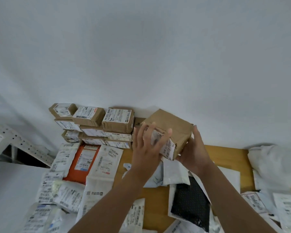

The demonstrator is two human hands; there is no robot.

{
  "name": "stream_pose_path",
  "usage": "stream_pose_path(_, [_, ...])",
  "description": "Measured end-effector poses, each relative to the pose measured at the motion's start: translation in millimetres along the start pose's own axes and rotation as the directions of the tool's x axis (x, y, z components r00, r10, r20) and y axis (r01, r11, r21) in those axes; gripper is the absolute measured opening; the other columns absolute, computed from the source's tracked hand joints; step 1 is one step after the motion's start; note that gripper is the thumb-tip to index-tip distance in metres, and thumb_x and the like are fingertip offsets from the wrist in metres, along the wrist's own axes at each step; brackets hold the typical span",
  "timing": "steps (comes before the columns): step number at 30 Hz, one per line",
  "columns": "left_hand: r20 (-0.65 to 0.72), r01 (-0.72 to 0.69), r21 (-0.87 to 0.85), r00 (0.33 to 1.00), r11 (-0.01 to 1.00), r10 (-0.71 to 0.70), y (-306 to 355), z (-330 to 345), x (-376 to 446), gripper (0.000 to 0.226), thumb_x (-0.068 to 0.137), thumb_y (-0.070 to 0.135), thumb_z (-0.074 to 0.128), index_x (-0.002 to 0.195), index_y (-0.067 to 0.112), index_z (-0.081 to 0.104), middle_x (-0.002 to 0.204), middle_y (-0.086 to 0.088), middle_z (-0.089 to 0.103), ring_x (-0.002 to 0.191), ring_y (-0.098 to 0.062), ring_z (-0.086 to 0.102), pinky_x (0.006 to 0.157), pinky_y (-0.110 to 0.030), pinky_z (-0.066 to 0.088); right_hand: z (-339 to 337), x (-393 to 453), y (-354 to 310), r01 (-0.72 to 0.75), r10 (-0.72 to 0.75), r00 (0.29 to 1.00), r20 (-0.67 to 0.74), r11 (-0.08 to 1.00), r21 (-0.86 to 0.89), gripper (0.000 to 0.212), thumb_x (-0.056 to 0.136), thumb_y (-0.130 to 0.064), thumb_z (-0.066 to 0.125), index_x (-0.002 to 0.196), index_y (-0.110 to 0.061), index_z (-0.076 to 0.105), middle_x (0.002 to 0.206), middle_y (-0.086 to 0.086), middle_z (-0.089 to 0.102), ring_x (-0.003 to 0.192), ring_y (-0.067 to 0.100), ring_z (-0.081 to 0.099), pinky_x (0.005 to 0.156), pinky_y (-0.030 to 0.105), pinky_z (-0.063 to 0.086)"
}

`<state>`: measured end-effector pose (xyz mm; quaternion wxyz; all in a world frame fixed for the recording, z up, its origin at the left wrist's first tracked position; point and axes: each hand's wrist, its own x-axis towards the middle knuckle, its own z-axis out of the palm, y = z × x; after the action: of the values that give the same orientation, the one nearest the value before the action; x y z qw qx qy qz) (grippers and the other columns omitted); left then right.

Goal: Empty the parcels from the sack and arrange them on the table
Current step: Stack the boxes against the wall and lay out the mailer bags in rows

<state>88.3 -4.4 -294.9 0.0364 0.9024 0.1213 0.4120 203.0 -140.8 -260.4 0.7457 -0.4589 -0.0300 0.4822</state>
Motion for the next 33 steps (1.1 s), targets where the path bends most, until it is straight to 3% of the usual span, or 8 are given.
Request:
stream_pose_path(3, [0.116, -0.119, -0.031, 0.986, 0.992, 0.122, -4, 7, -14, 0.066, 0.087, 0.045, 0.068, 0.143, 0.025, 0.039, 0.147, -0.019, 0.043, 0.14, -0.043, 0.031, 0.113, -0.058, 0.028, -2, 6, 3, -0.012, 0.013, 0.999, -0.037, 1.0, 0.025, 0.06, 0.095, -0.055, 0.047, 0.14, -0.016, 0.052, 0.139, 0.016, 0.056, 0.13, 0.038, 0.049, 0.111, 0.059, 0.033])
stream_pose_path(6, [0.156, 0.143, -0.183, 0.981, 0.973, -0.115, -7, -4, -13, 0.093, 0.079, 0.059, 0.07, 0.147, 0.016, 0.023, 0.151, -0.015, 0.03, 0.143, -0.033, 0.025, 0.116, -0.048, 0.025, -1, 13, -3, -0.022, 0.022, 0.99, -0.137, 1.0, 0.0, 0.065, 0.084, -0.051, 0.061, 0.137, -0.014, 0.053, 0.135, 0.018, 0.058, 0.124, 0.039, 0.054, 0.103, 0.057, 0.044])
stream_pose_path(9, [0.41, 0.595, -0.369, 0.794, 0.714, -0.449, -8, -17, -5, 0.107, 0.071, 0.064, 0.071, 0.149, 0.039, 0.004, 0.152, 0.006, 0.02, 0.143, -0.021, 0.023, 0.111, -0.049, 0.035, -2, 24, -13, -0.023, 0.002, 0.979, -0.203, 0.994, -0.103, 0.05, 0.09, -0.046, 0.054, 0.128, -0.013, 0.056, 0.114, 0.015, 0.063, 0.104, 0.032, 0.062, 0.078, 0.044, 0.056])
stream_pose_path(12, [0.533, 0.784, -0.386, 0.62, 0.486, -0.576, -15, -17, 3, 0.088, 0.078, 0.056, 0.07, 0.149, 0.035, 0.022, 0.139, 0.003, 0.038, 0.127, -0.018, 0.044, 0.102, -0.045, 0.047, -2, 34, -18, -0.066, 0.024, 0.982, -0.185, 0.973, -0.22, 0.056, 0.092, -0.052, 0.053, 0.128, -0.01, 0.057, 0.111, 0.017, 0.061, 0.104, 0.033, 0.059, 0.084, 0.046, 0.056])
stream_pose_path(19, [0.517, 0.771, -0.409, 0.637, 0.489, -0.572, -16, -16, 18, 0.053, 0.096, 0.032, 0.056, 0.144, 0.017, 0.041, 0.126, 0.003, 0.036, 0.111, -0.013, 0.053, 0.094, -0.037, 0.054, 10, 50, -23, -0.005, -0.162, 0.941, -0.296, 0.871, -0.491, 0.067, 0.094, -0.069, 0.029, 0.124, -0.013, 0.05, 0.108, 0.012, 0.07, 0.096, 0.03, 0.071, 0.071, 0.048, 0.06])
stream_pose_path(24, [0.447, 0.794, -0.43, 0.6, 0.429, -0.663, -25, -11, 45, 0.041, 0.094, 0.031, 0.06, 0.131, 0.021, 0.044, 0.122, 0.003, 0.055, 0.105, -0.01, 0.058, 0.09, -0.031, 0.052, 24, 51, -32, -0.057, -0.178, 0.938, -0.297, 0.766, -0.64, 0.076, 0.093, -0.073, 0.015, 0.1, -0.023, 0.072, 0.09, 0.006, 0.076, 0.082, 0.024, 0.072, 0.075, 0.038, 0.058])
stream_pose_path(28, [0.464, 0.822, -0.352, 0.568, 0.447, -0.68, -37, -10, 67, 0.014, 0.096, 0.028, 0.058, 0.106, 0.023, 0.049, 0.101, 0.007, 0.06, 0.09, -0.01, 0.058, 0.074, -0.024, 0.049, 29, 63, -30, -0.043, -0.175, 0.962, -0.21, 0.664, -0.747, 0.066, 0.088, -0.076, 0.036, 0.118, -0.022, 0.059, 0.104, 0.003, 0.071, 0.087, 0.023, 0.071, 0.078, 0.037, 0.058])
stream_pose_path(33, [0.474, 0.799, -0.234, 0.592, 0.555, -0.652, -60, -1, 82, 0.03, 0.099, 0.026, 0.049, 0.127, 0.017, 0.055, 0.122, 0.0, 0.05, 0.089, -0.01, 0.055, 0.08, -0.027, 0.049, 41, 84, -30, -0.035, -0.296, 0.931, -0.213, 0.508, -0.86, 0.068, 0.089, -0.071, 0.039, 0.119, -0.014, 0.06, 0.106, 0.002, 0.069, 0.092, 0.022, 0.069, 0.088, 0.041, 0.056])
